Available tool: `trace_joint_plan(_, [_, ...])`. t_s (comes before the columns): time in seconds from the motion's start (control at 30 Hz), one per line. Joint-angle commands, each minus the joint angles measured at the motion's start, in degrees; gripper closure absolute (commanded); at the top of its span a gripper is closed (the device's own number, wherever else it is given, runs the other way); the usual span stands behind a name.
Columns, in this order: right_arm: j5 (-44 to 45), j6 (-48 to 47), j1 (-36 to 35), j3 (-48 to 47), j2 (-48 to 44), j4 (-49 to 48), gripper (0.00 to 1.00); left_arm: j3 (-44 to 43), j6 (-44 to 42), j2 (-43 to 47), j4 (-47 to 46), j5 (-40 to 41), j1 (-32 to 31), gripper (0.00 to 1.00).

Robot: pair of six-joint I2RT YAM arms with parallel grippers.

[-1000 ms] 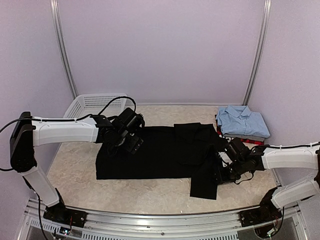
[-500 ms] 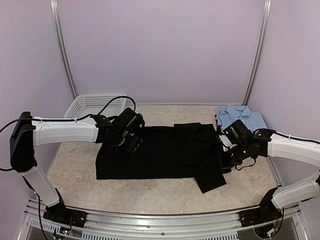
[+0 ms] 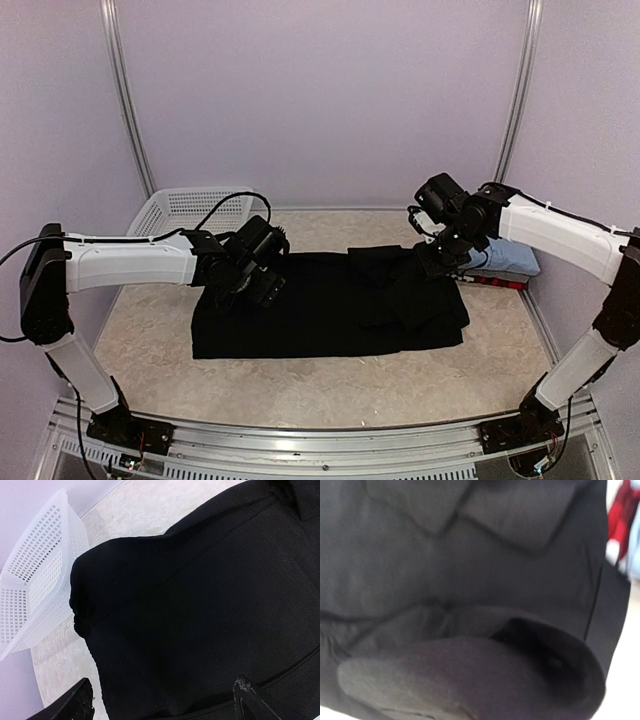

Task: Fold and stack the long sleeve shirts
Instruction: Pass from the right arm to the left

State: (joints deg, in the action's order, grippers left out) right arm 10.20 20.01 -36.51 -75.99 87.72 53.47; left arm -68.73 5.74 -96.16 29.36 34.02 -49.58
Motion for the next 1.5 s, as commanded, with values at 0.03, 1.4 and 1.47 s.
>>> trace_joint_plan(0.03, [-5.32,-5.99,2.88,-8.68,1.42,-3.38,1.00,0.95,-0.42,1.06,-0.48,1.14,0.11,0.08])
trace_joint_plan(1.4, [-39.29,6.27,10.58,-4.84,8.06,-40.64,1.00,0.66,1.67,-0.41,-6.14,-8.97,1.99,0.08])
trace_joint_plan(1.47, [-39.97,7.12,10.60,-3.41,8.16,-41.61,1.00,1.04,2.24,0.44,-9.90,-13.98,1.67,0.09])
